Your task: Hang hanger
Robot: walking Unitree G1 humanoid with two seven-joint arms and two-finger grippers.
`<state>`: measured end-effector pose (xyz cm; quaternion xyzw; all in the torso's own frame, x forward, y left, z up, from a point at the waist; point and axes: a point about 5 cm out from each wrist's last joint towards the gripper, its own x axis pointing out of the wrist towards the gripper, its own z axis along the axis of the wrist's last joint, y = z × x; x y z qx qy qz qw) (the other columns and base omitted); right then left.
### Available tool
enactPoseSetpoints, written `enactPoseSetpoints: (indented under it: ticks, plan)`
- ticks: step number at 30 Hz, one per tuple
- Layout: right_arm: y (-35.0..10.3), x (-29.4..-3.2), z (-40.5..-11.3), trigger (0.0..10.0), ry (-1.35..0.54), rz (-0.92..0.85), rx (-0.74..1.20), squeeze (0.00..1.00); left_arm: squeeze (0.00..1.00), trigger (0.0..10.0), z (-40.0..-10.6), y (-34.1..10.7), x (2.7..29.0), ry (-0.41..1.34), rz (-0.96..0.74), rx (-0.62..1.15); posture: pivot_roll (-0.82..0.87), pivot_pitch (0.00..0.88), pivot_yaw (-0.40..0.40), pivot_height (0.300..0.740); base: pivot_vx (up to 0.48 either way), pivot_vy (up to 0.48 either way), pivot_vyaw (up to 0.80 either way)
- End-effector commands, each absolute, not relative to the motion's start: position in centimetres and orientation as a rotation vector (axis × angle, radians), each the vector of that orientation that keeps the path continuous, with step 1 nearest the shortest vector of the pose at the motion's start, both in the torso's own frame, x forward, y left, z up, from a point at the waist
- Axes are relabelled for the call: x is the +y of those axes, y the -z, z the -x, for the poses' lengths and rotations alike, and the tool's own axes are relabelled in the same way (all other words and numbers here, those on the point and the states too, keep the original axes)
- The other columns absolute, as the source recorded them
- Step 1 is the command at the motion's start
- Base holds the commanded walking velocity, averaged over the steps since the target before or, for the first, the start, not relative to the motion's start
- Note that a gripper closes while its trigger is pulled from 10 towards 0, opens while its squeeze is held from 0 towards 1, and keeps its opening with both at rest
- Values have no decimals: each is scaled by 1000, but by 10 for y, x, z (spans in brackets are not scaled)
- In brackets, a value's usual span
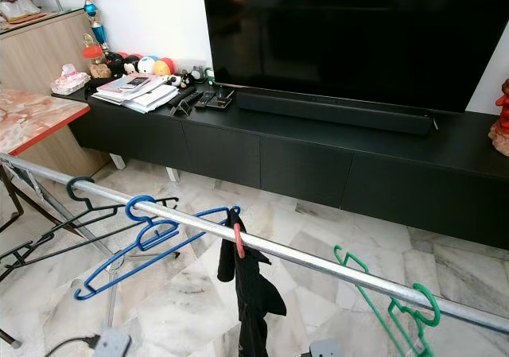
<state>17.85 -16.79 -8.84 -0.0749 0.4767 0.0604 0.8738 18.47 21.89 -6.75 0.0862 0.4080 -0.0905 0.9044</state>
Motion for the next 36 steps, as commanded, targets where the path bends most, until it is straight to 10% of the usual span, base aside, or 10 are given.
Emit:
enactPoseSetpoints:
  ticks: [1, 36]
  plan:
    - [89, -166, -178, 10000, -121, 146, 999, 0, 0, 10000, -176, 75, 219, 164, -191, 911, 51, 0, 39, 740, 0, 0, 0]
    - [88, -167, -179, 10000, -86, 102, 989, 0, 0, 10000, -155, 92, 215, 11, -152, 1055, 34, 31, 26, 740, -223, 0, 0]
